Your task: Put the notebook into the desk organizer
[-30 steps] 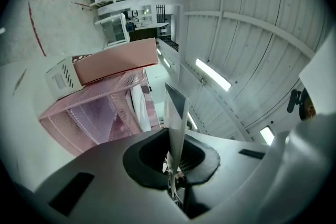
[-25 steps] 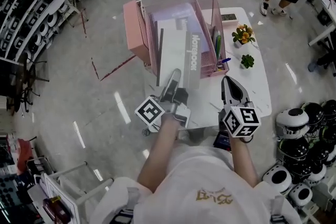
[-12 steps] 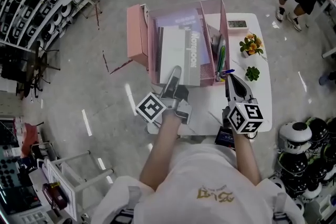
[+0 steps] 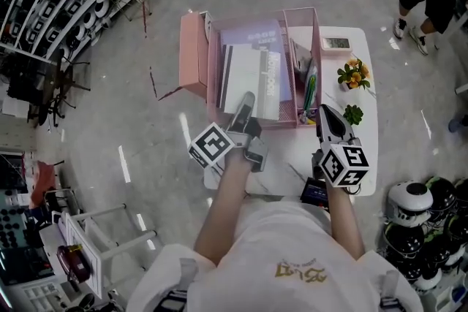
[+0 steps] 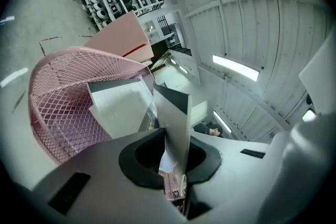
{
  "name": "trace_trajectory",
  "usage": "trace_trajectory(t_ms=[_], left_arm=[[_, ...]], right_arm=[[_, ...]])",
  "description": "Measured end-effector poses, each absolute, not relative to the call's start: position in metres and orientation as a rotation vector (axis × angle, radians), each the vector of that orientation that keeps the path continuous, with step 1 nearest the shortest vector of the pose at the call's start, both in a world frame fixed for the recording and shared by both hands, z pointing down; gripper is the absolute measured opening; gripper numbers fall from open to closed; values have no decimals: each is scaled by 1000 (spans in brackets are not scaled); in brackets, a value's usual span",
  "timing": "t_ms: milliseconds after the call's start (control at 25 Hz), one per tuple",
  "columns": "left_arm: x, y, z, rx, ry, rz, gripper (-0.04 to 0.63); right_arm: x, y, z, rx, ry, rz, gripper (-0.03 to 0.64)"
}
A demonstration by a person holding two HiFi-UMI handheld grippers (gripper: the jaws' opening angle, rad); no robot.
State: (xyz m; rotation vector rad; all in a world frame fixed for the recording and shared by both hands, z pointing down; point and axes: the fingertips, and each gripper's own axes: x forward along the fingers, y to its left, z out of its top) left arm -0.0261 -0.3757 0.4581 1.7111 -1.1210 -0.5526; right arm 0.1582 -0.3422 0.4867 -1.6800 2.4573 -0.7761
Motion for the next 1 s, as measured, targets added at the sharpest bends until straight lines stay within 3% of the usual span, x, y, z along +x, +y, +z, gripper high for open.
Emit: trace_trajectory(t_ms=[280, 560, 1000], left_arm=[[-23, -381, 457, 1710, -1168, -457, 123], [-4, -377, 454, 1819, -1067, -253, 305], [23, -357, 450, 2060, -828, 106, 396]], right_arm=[[158, -346, 489, -1636, 2462, -800, 11], [156, -343, 489, -1610, 2466, -813, 12], [158, -342, 492, -1585, 2460, -836, 11]])
